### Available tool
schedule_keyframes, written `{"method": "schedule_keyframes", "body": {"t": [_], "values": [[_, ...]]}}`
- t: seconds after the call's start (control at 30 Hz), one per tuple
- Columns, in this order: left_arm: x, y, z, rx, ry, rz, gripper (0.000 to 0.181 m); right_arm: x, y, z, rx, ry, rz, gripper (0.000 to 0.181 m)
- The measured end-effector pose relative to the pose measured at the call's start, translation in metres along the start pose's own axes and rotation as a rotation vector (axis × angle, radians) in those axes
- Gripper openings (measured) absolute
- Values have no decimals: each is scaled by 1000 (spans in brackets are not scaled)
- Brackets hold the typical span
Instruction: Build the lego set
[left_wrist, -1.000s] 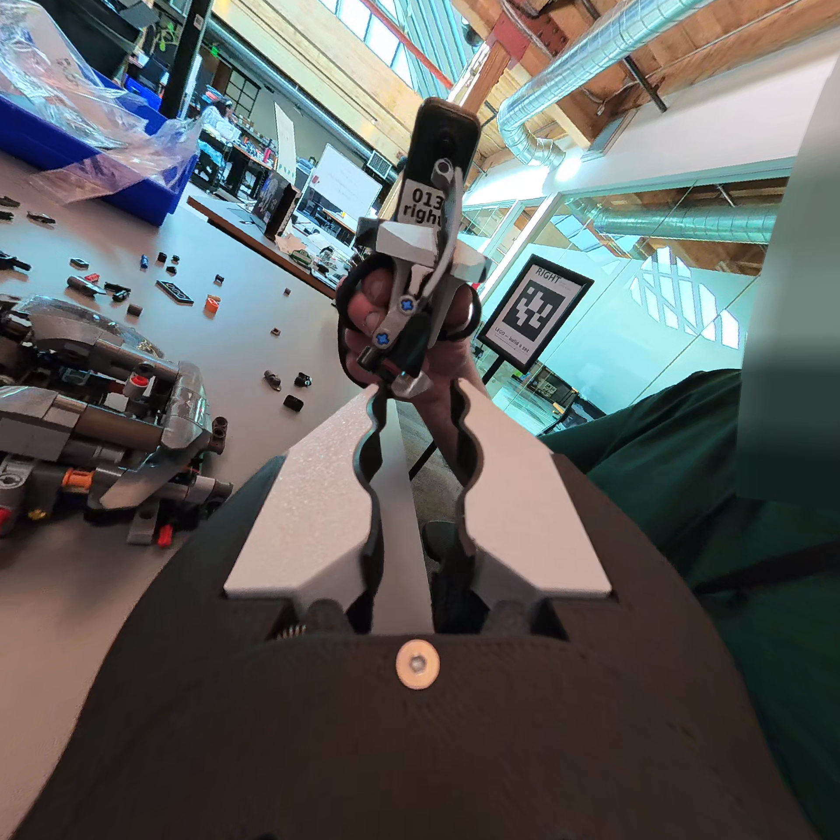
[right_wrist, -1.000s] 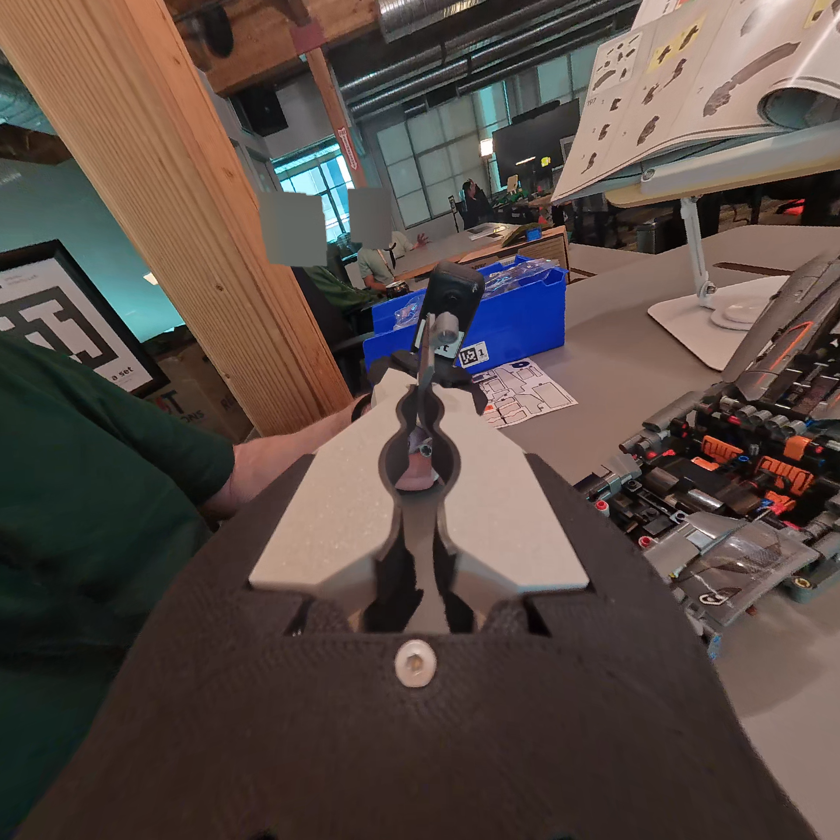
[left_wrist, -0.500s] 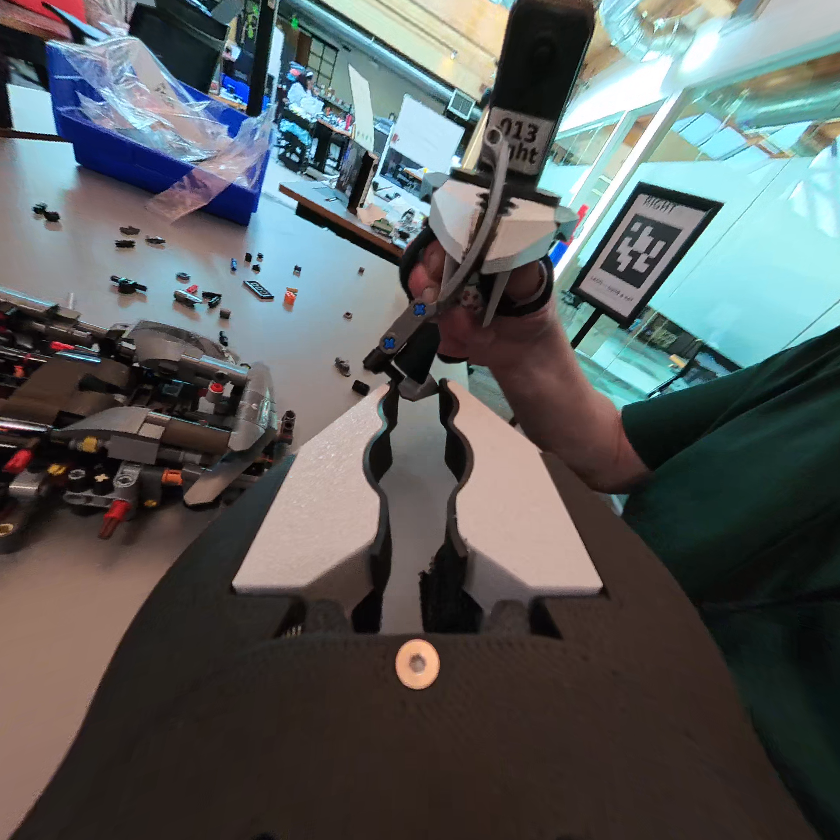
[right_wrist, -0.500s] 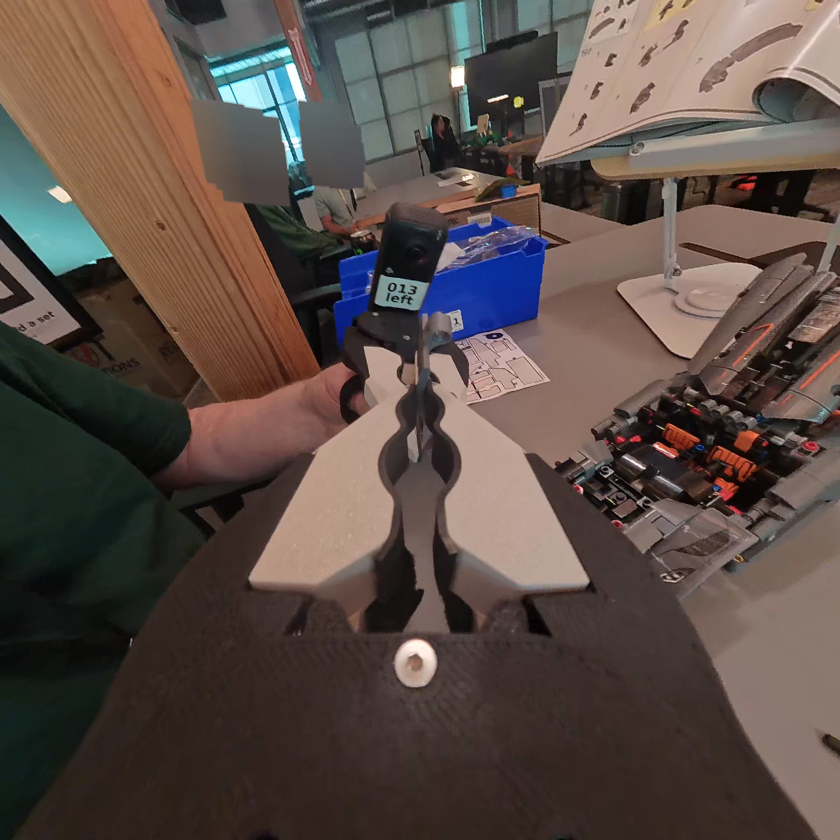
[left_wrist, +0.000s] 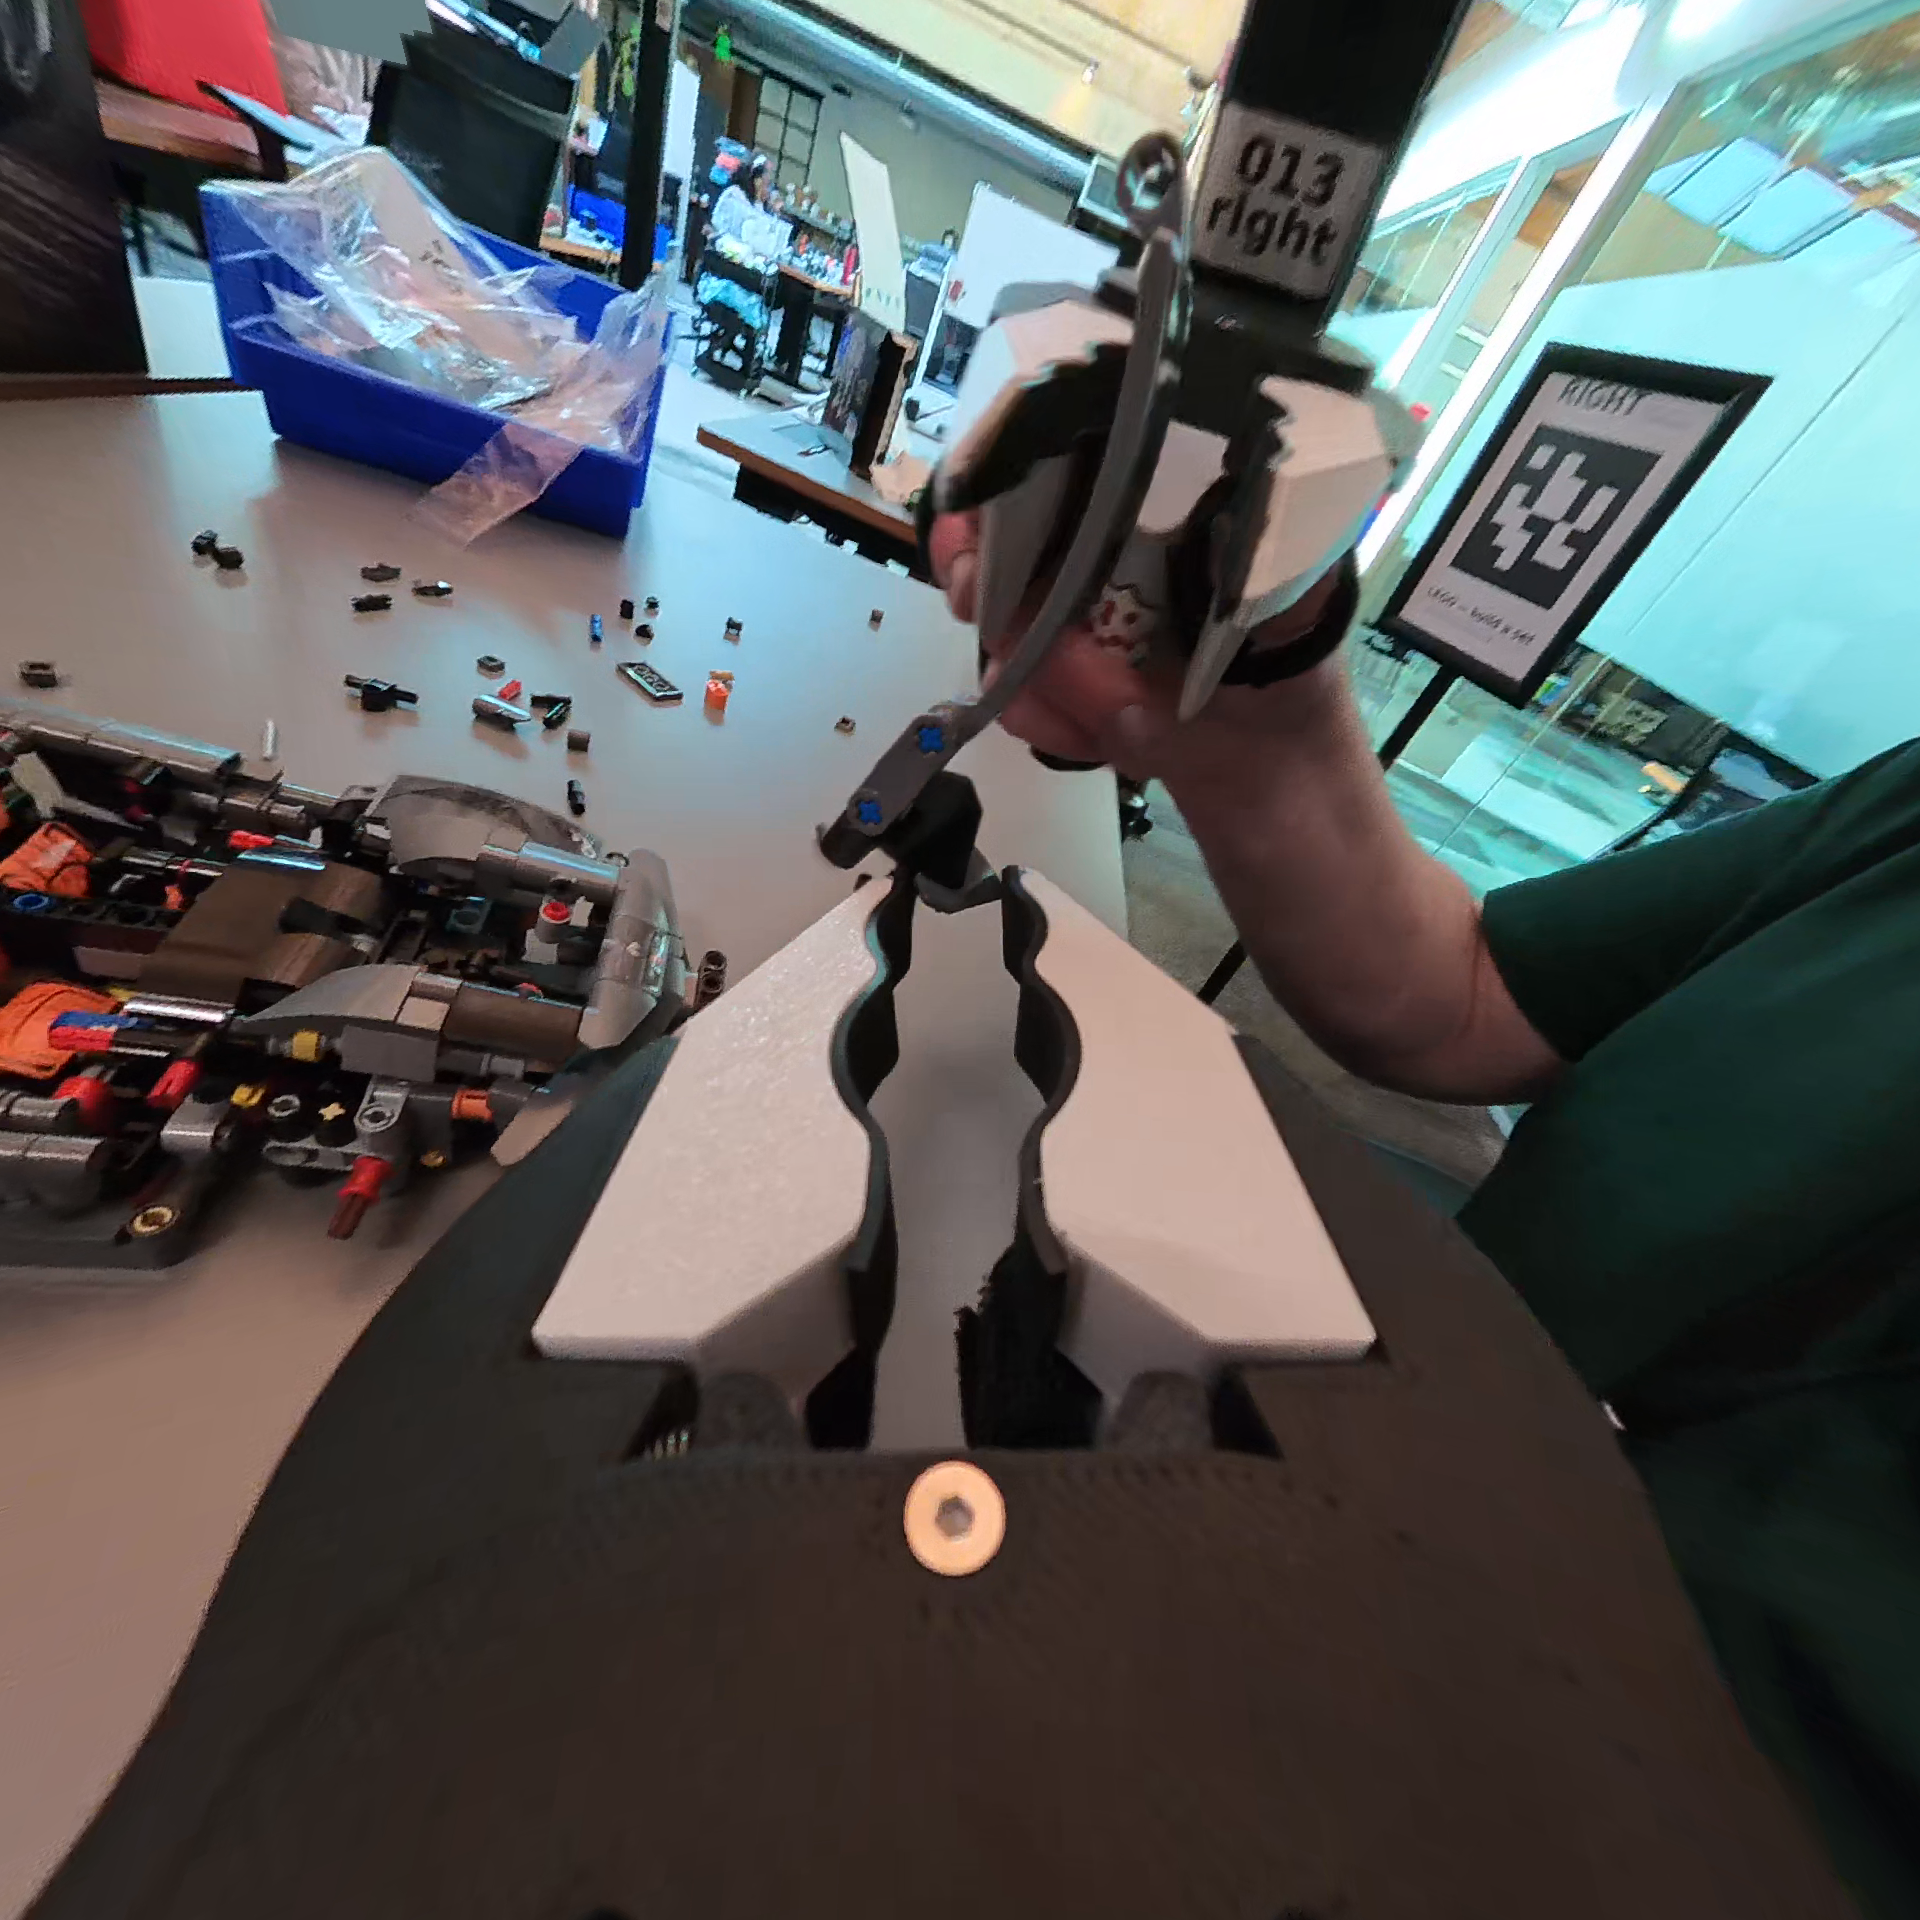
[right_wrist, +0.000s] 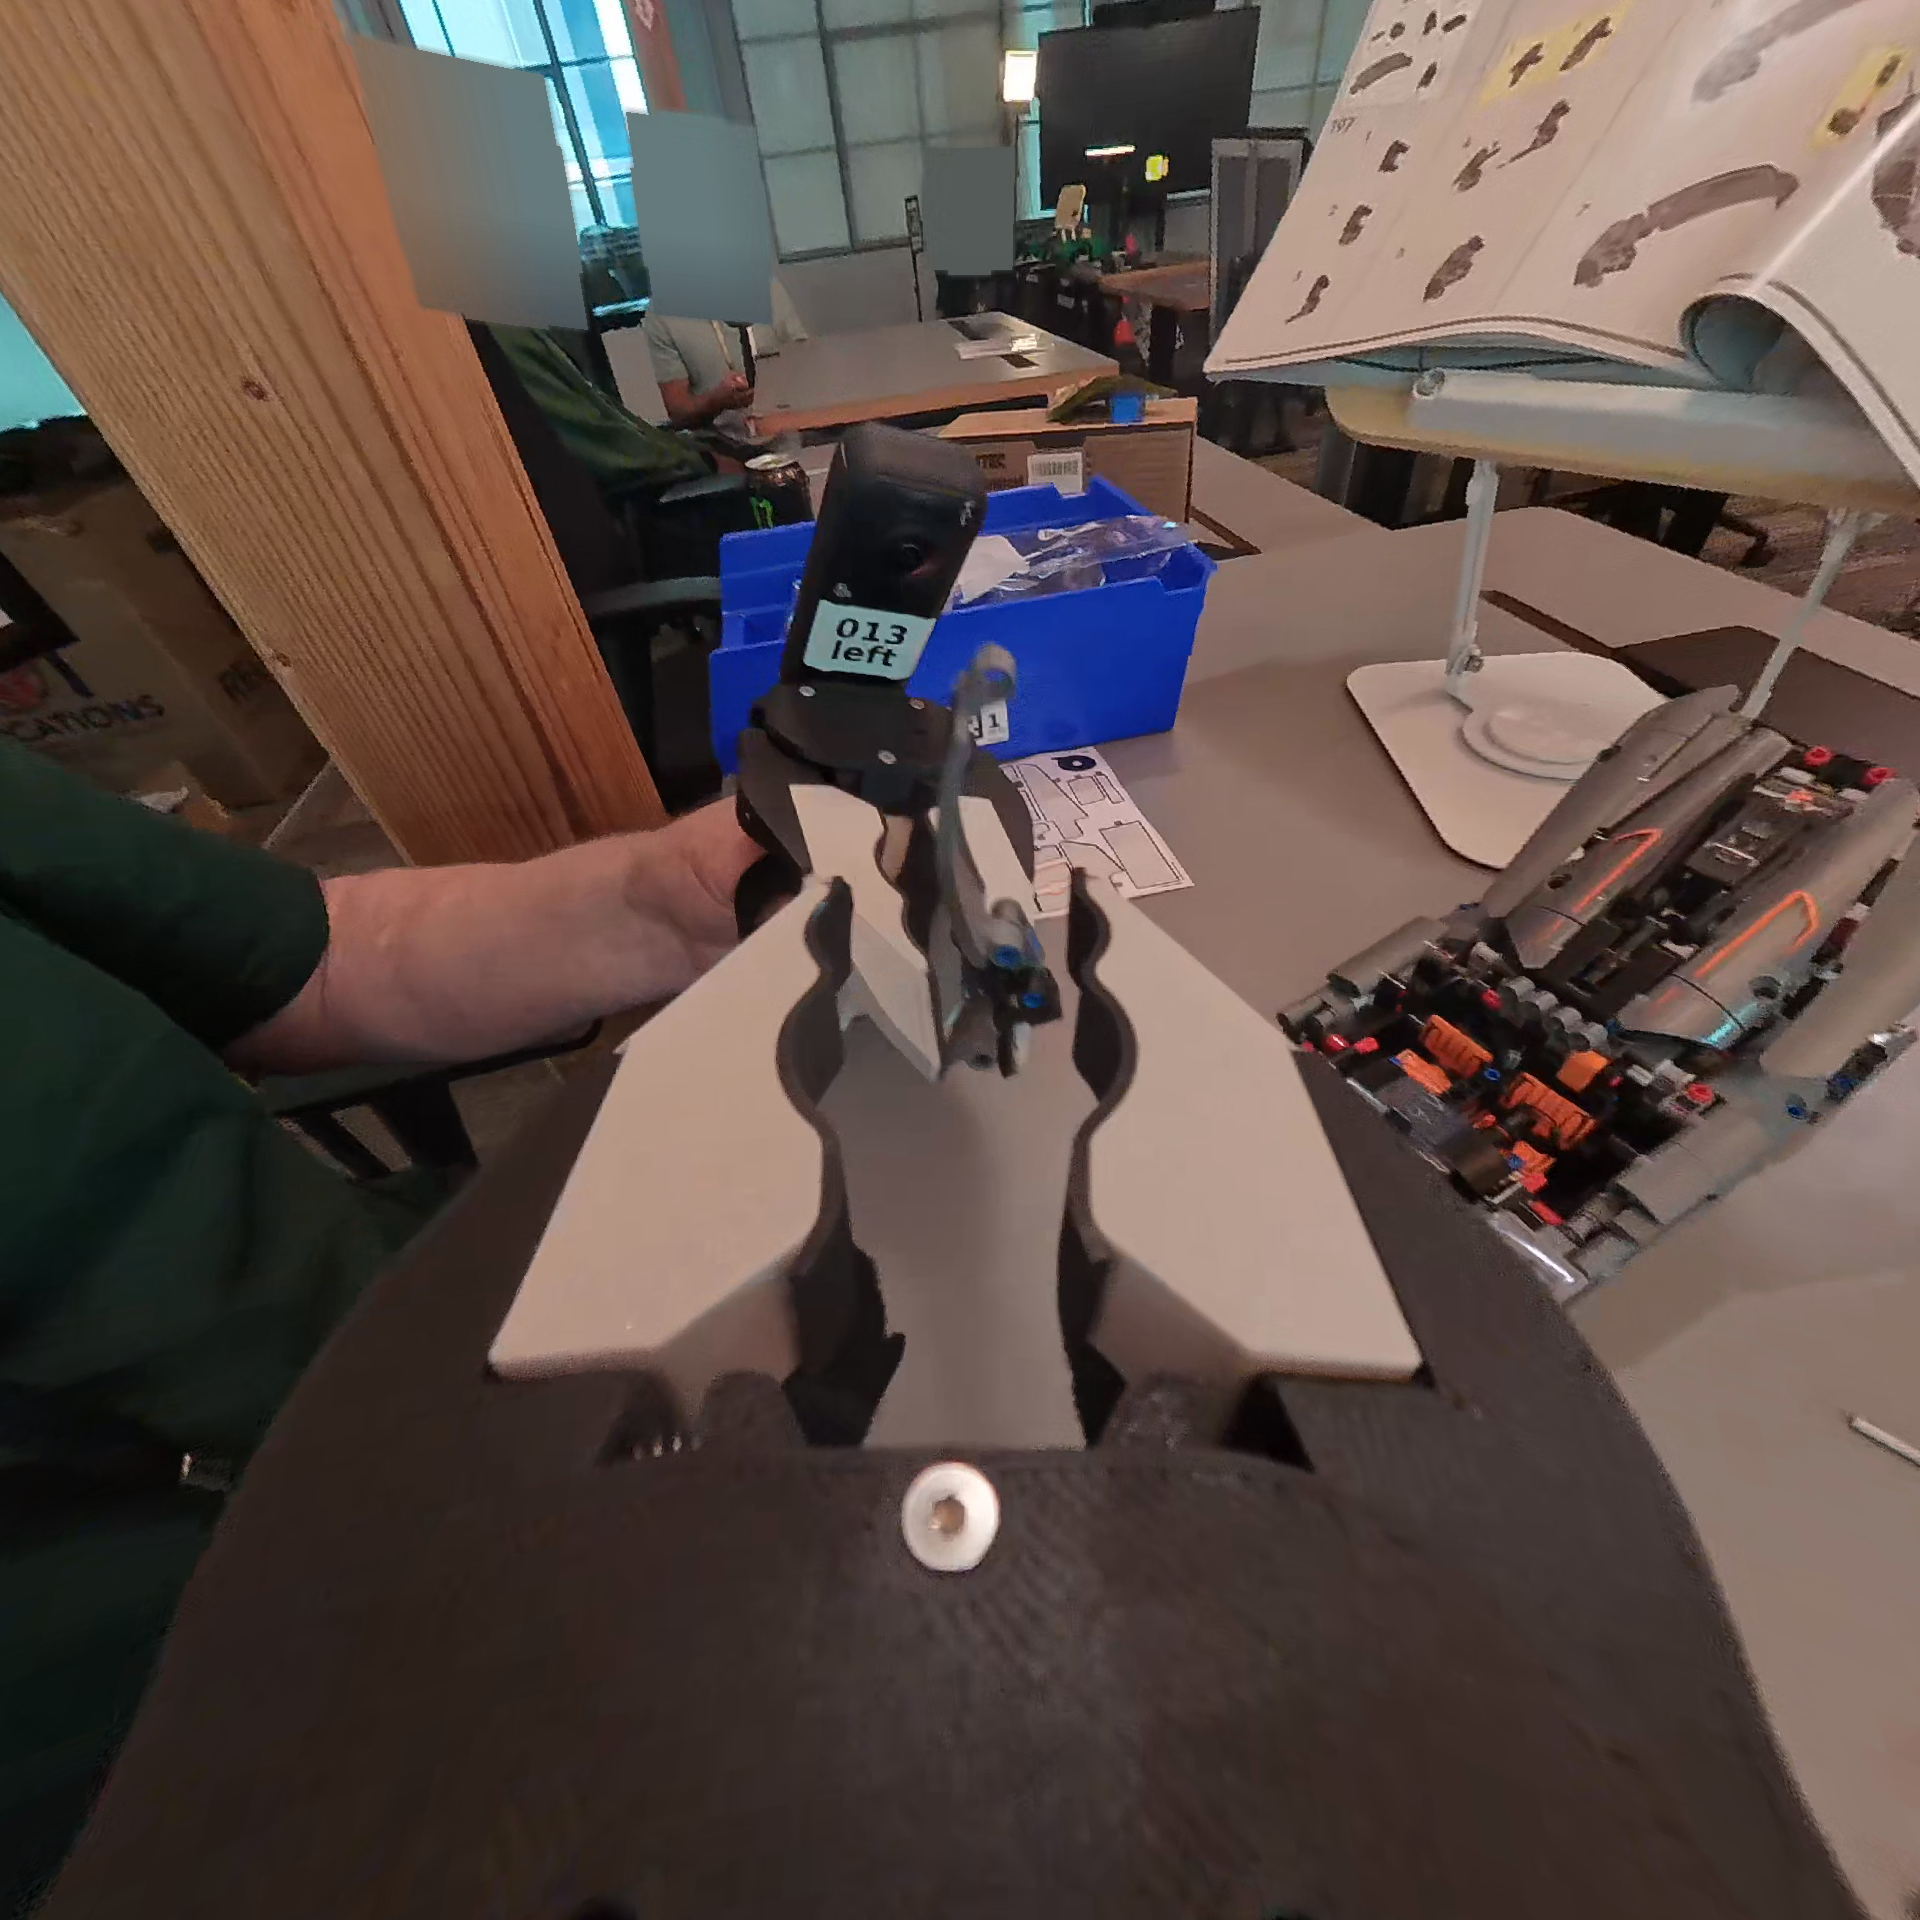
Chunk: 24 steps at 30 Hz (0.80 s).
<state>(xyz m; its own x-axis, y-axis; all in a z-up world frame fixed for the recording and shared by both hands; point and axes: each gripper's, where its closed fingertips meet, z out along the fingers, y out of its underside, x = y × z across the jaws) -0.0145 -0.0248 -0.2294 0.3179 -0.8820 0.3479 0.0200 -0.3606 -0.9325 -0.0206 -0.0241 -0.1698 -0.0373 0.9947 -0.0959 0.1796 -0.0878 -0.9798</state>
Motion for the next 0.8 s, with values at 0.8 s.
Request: {"method": "schedule_keyframes", "body": {"t": [0.8], "values": [[11, -3, 6, 43, 114, -10, 14, -6, 43, 17, -35, -26, -250, 41]]}}
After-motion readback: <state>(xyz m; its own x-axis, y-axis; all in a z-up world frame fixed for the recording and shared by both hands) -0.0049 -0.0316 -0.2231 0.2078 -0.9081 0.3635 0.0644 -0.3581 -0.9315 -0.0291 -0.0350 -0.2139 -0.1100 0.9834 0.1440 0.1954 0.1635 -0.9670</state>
